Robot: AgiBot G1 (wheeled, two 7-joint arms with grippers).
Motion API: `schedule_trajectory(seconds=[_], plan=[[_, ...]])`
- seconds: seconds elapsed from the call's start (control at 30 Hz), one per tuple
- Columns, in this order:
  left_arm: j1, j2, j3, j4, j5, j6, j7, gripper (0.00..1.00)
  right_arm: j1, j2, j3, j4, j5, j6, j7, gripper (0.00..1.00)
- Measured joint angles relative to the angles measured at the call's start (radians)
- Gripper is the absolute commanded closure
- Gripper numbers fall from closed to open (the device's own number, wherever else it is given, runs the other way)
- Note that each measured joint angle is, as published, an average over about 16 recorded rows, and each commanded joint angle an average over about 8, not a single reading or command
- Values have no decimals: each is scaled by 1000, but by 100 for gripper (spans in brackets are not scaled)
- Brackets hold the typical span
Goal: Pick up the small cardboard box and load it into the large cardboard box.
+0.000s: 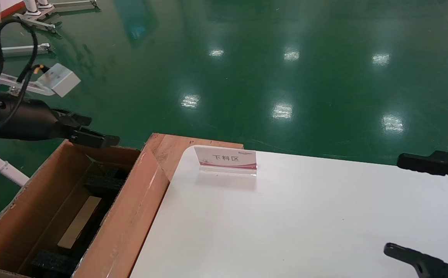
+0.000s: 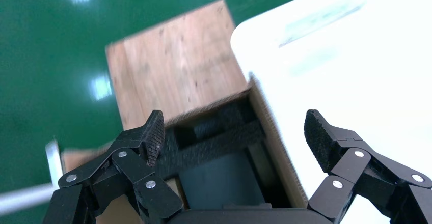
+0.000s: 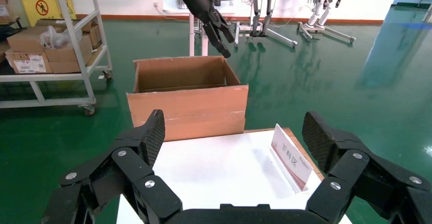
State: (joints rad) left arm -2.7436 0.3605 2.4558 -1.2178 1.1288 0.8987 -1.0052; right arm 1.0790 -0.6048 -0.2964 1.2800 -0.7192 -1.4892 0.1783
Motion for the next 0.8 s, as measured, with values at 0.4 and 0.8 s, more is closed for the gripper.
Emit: schedule_trajectory(seconds=[0.4,0.8], plan=[[109,-14,-214,-101,-1,38,92,0,0,0,0,-1,0,0,0,0],[447,43,-639,-93,-87,159,249,0,0,0,0,-1,0,0,-1,0]])
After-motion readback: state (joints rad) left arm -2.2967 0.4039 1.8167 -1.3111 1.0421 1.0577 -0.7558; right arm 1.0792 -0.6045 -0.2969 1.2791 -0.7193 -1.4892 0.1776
